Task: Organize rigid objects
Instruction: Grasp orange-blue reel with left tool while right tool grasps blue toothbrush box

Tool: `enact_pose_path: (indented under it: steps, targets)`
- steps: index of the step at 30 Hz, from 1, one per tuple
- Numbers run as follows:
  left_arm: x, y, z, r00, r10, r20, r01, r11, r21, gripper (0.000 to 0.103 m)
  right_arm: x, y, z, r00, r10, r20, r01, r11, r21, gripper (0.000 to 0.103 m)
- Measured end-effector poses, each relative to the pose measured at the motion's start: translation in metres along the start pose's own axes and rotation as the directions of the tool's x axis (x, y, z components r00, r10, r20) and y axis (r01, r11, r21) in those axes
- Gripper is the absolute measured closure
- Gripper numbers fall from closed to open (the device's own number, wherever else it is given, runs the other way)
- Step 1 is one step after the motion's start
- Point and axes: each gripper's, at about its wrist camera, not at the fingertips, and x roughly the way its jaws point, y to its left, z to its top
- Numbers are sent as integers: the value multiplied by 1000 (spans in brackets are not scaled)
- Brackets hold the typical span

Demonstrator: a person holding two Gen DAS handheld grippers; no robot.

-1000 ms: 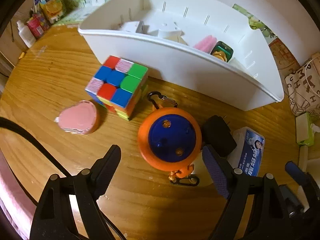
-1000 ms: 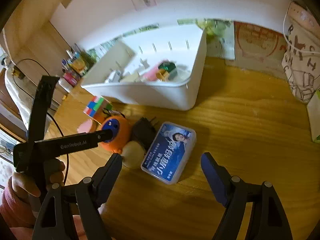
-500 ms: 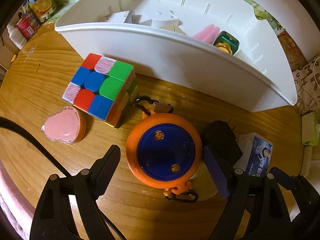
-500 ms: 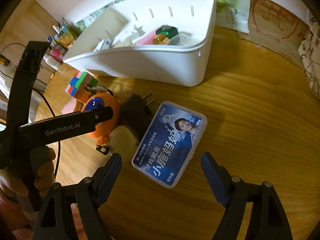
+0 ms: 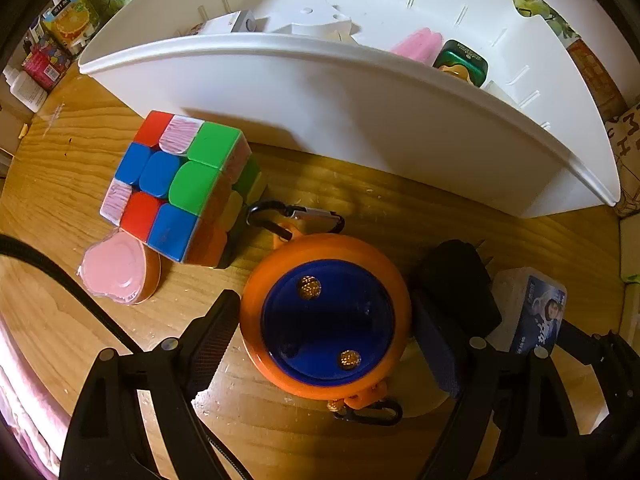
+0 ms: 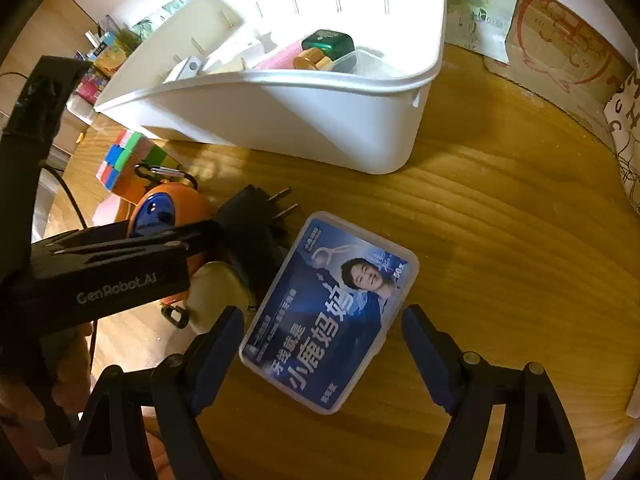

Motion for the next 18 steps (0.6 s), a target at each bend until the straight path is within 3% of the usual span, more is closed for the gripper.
enact_pose_path:
  steps: [9,18]
  targets:
    - [15,1,9,1000,-4,-28,3,1000,-11,18,12,8,11,1000,-22,-7,22,1000,-11,29]
    - [26,-16,7,999,28,-22,-28,999,39,20,16,13,12,999,-47,-9,47,999,-20,32]
